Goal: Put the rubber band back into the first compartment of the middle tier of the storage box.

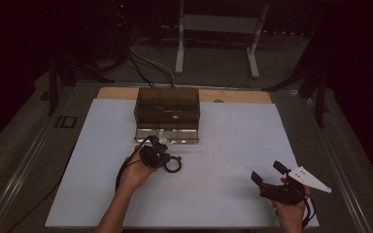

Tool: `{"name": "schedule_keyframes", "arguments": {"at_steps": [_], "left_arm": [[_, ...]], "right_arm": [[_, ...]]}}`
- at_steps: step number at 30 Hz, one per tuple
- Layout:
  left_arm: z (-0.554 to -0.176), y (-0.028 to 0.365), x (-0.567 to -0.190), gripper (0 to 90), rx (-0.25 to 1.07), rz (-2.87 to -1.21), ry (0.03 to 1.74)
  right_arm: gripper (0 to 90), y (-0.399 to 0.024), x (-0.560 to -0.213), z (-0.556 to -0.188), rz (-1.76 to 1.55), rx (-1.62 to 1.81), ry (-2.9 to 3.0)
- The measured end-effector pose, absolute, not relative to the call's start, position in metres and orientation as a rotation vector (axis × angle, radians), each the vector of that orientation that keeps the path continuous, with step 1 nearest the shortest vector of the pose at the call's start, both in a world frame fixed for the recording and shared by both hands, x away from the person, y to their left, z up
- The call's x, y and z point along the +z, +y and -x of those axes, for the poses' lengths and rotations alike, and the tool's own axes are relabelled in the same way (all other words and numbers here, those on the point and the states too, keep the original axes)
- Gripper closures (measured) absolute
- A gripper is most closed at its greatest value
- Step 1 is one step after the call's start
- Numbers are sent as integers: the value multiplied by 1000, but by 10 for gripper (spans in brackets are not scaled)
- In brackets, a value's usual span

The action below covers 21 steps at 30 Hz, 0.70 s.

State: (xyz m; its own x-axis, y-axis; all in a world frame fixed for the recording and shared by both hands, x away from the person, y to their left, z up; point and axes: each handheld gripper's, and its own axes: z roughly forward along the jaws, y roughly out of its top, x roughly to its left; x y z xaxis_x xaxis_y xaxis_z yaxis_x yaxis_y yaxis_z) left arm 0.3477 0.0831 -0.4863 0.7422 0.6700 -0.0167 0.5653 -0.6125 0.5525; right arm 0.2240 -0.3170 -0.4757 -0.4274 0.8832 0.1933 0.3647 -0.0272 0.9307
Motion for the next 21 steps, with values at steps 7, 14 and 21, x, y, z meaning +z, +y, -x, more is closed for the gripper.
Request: {"name": "schedule_keyframes", "arguments": {"at_steps": [7, 14, 21], "left_arm": [[-347, 82, -482, 867, 261, -2406, 920], [-347, 82, -479, 867, 259, -2413, 910], [-347, 83, -472, 867, 231, -2388, 899]], "right_arm": [[0, -317, -476, -224, -1303, 1461, 1787], [0, -317, -476, -224, -1304, 1461, 1786], [0, -317, -476, -224, -1304, 1460, 1787]]}}
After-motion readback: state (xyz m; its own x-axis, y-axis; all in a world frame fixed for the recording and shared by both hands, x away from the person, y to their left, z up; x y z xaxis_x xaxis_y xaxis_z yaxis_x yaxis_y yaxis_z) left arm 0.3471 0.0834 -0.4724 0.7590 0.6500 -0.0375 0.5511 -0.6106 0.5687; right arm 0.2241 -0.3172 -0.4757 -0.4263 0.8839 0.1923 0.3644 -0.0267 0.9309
